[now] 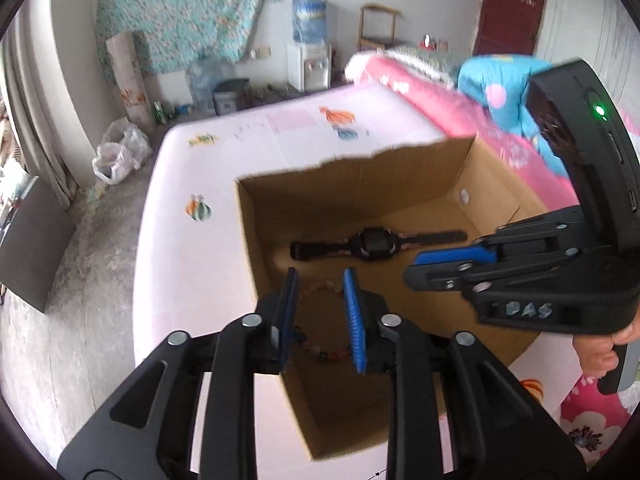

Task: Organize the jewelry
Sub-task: 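Open the right tool to drop the bracelet and withdraw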

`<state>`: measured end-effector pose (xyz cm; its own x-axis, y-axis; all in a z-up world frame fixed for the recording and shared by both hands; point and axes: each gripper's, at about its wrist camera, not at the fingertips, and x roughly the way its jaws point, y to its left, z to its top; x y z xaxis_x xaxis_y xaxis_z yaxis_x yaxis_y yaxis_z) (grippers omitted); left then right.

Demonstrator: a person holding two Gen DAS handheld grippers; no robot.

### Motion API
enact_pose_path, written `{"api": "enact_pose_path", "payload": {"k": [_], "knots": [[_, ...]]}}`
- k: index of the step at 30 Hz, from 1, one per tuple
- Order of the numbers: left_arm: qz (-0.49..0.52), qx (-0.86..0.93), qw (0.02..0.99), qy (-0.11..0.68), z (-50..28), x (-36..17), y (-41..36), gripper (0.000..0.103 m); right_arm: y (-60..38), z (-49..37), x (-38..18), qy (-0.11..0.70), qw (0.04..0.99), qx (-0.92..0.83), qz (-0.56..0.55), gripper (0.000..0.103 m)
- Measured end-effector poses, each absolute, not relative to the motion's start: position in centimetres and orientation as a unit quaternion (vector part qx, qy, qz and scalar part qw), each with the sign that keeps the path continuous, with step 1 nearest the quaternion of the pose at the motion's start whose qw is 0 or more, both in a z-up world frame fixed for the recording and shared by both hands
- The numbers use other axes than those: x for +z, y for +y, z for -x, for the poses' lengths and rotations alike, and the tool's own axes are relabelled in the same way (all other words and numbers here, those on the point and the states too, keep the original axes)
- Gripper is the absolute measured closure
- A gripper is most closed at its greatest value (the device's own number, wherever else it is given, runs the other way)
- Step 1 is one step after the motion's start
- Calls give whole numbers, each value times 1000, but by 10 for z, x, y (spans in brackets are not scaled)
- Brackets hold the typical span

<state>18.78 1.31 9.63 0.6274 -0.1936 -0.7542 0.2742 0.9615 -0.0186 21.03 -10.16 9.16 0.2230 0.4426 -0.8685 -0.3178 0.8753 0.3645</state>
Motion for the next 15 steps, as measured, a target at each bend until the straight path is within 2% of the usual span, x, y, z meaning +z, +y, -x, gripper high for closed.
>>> {"api": "enact_pose_path", "payload": {"k": [2,4,6,8,12,15], "knots": [[-43,-127,914,383,-172,112,20,67,-110,-203,109,547,798,246,-56,64],[-40,-117,926,357,-153,125,29,61,-119,-188,132,509,824,244,-45,62],[-28,-116,934,338,-136,134,37,52,-131,-169,154,470,846,247,-40,52],[-14,-115,942,316,-108,141,47,41,-143,-146,172,433,866,249,-37,46],[7,-121,946,301,-63,137,59,31,-167,-89,197,364,896,253,-34,34],[11,-112,945,307,-38,117,60,24,-179,-46,198,326,912,249,-27,30]]}}
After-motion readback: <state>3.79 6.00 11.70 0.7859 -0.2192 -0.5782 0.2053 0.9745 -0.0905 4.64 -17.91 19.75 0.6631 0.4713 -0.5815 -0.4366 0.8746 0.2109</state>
